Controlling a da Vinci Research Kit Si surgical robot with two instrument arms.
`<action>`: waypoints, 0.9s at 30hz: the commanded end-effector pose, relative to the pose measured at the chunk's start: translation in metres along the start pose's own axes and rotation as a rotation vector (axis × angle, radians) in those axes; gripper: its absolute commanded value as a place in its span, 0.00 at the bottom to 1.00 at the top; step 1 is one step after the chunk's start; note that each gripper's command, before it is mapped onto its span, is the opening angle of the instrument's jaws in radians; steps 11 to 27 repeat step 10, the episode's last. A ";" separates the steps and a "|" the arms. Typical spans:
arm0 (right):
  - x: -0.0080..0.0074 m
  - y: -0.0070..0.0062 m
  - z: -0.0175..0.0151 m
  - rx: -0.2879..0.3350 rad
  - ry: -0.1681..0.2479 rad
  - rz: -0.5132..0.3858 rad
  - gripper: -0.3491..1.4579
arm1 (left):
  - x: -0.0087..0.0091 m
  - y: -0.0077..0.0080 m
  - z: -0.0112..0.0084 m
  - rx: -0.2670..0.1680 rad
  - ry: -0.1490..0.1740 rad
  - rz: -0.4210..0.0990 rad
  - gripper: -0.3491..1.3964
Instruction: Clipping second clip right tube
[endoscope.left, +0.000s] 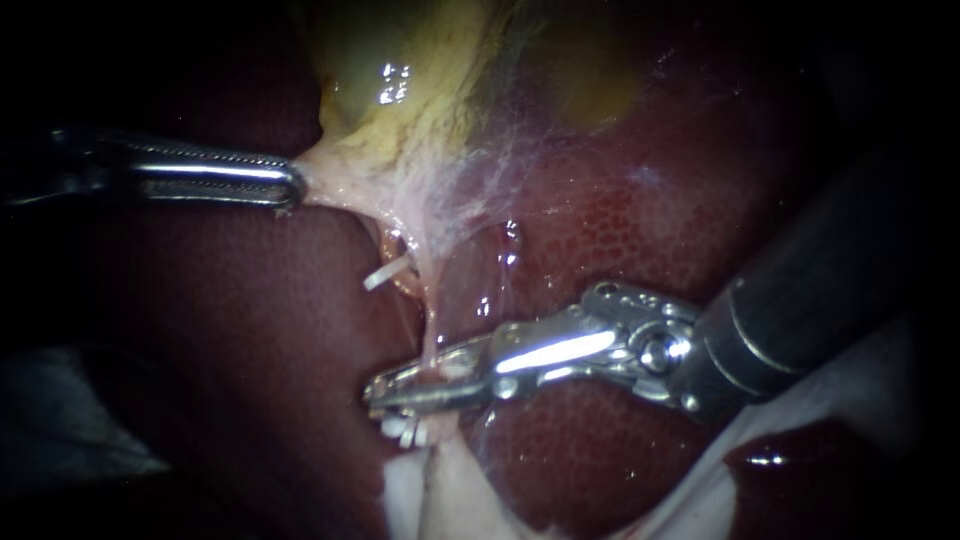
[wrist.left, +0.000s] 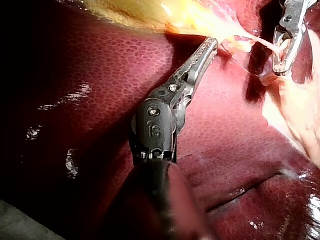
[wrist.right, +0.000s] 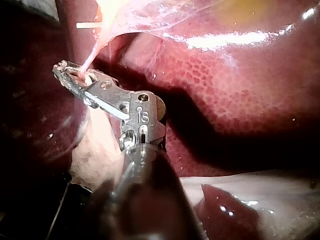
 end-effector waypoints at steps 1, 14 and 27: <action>0.0000 0.0000 0.0001 0.001 0.000 -0.002 0.00 | 0.0000 0.0000 0.0000 0.000 0.000 0.000 0.00; -0.0005 0.0004 -0.0003 0.001 -0.003 -0.004 0.15 | 0.0000 0.0000 0.0000 0.000 0.000 0.000 0.00; -0.0005 0.0004 -0.0003 0.001 -0.003 -0.004 0.15 | 0.0000 0.0000 0.0000 0.000 0.000 0.000 0.00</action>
